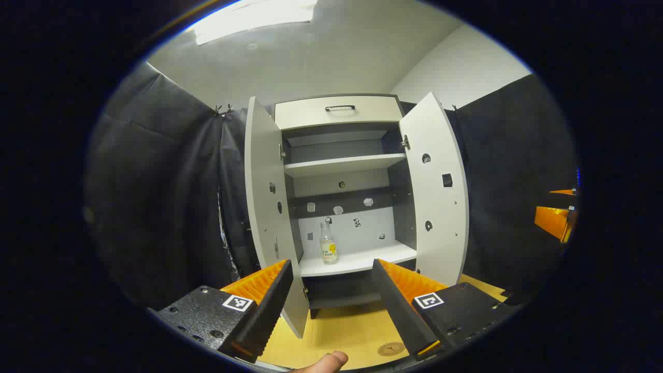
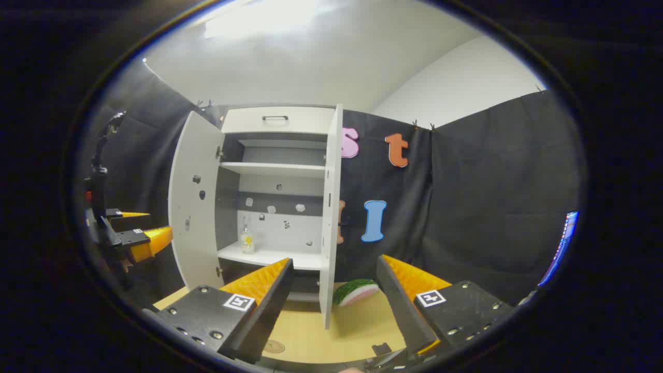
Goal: Grasp the bottle in the cabinet with the left hand and place it on the coaster, then close the right door with the right hand and the left door with the left hand.
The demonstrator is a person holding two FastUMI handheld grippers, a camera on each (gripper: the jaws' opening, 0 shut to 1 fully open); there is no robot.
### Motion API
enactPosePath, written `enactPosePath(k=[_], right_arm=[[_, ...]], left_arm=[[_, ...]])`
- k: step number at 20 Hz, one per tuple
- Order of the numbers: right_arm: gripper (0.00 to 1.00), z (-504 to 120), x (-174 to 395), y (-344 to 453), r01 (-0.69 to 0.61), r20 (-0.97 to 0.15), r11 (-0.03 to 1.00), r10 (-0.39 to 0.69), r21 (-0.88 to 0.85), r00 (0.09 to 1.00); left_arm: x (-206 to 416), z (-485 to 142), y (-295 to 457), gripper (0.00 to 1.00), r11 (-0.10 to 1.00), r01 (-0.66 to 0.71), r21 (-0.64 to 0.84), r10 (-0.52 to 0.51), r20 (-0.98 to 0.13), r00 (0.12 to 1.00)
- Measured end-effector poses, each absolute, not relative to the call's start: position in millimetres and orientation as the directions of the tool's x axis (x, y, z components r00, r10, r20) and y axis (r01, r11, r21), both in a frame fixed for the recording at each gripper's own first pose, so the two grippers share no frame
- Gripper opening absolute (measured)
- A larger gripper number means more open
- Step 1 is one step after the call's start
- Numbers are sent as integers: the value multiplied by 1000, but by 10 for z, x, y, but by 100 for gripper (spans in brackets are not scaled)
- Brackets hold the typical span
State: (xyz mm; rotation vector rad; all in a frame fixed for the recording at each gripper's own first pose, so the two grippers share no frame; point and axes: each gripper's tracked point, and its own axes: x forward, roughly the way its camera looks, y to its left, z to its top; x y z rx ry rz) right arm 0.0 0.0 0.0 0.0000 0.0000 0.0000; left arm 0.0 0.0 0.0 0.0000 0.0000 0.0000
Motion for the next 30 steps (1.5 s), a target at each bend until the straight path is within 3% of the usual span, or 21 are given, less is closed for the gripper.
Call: enactPosePath(k=[1,3,5,6,8,16,18,19,20,23,26,27,28,29,30], right_arm=[[93,0,16,23,-10,1,1000,10,-1,1000],[98,-33,66,35,-15,-17,1000,16,9,1000],[98,-4,118,35,-12,-12,1000,12,10,1000],[93,-14,142,44,-18,-11,1000,18,2,1000],[98,-43,192,152,-49,-12,999,49,0,999],[97,-98,581,425,-89,-6,996,89,-7,996],[93,-75,695,473,-87,5,996,87,-11,996],[98,-73,757,516,-91,6,996,91,-5,996],[93,-89,813,557,-96,8,995,96,-2,995],[93,-118,1014,575,-74,10,997,74,-24,997],[98,-181,1194,614,-46,11,999,47,-13,999],[93,-208,1240,638,-43,8,999,43,1,999],[98,-236,1293,653,-36,8,999,36,7,999],[93,-246,1335,658,-29,9,1000,29,6,1000],[98,-267,1384,668,-22,9,1000,22,-1,1000]], left_arm=[[-9,2,38,97,1000,-14,-5,14,2,1000],[-9,-15,55,99,1000,-24,-20,23,-14,1000],[5,-40,91,97,999,-27,-34,26,-26,999],[22,-68,105,97,999,-31,-43,29,-33,999],[61,-205,78,97,998,-21,-55,17,-71,997],[439,-478,14,98,997,22,-75,-30,-109,994],[630,-489,39,98,997,31,-73,-39,-105,994],[740,-503,63,98,997,32,-69,-39,-101,994],[859,-510,65,98,997,38,-66,-44,-95,994],[1265,-588,74,98,997,43,-64,-48,-67,997],[1747,-792,30,98,996,40,-81,-46,-73,996],[1925,-862,31,98,995,41,-87,-47,-72,996],[2105,-933,19,98,994,42,-96,-49,-69,996],[2318,-1012,24,98,992,44,-114,-52,-66,997],[2494,-1081,29,98,991,41,-127,-50,-66,997]])
